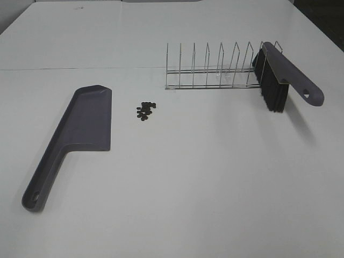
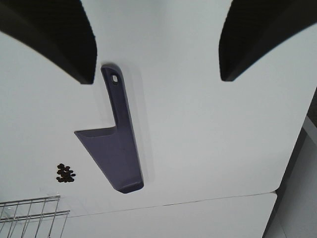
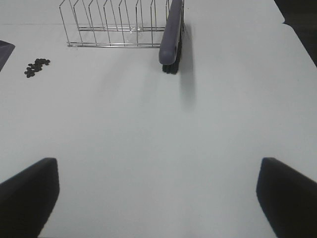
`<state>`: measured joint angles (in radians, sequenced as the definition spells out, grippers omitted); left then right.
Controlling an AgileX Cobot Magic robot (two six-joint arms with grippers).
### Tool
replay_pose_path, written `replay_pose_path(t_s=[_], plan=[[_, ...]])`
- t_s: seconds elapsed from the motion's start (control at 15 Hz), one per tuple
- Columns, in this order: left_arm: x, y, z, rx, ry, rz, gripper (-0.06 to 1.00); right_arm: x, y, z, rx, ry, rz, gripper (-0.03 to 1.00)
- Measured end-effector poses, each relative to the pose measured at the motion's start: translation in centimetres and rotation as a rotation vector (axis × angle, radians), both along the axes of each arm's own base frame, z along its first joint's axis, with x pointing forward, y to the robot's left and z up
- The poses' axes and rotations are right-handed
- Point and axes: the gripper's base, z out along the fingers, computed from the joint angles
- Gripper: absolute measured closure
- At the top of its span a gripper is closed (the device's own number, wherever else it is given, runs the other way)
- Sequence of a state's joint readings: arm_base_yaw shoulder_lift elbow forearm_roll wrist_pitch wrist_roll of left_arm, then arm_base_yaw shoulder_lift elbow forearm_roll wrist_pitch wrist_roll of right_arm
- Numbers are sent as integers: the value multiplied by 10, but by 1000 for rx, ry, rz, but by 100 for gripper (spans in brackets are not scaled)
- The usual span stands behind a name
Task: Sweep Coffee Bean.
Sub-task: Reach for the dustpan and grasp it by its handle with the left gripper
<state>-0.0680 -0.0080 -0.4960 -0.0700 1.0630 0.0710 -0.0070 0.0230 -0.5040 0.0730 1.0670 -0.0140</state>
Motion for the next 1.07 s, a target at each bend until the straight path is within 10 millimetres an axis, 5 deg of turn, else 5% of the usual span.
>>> replay_pose_path(t_s=[1.07], plan=[[0,0,0,0,0,0,30,0,0,0,0,0,0,1]])
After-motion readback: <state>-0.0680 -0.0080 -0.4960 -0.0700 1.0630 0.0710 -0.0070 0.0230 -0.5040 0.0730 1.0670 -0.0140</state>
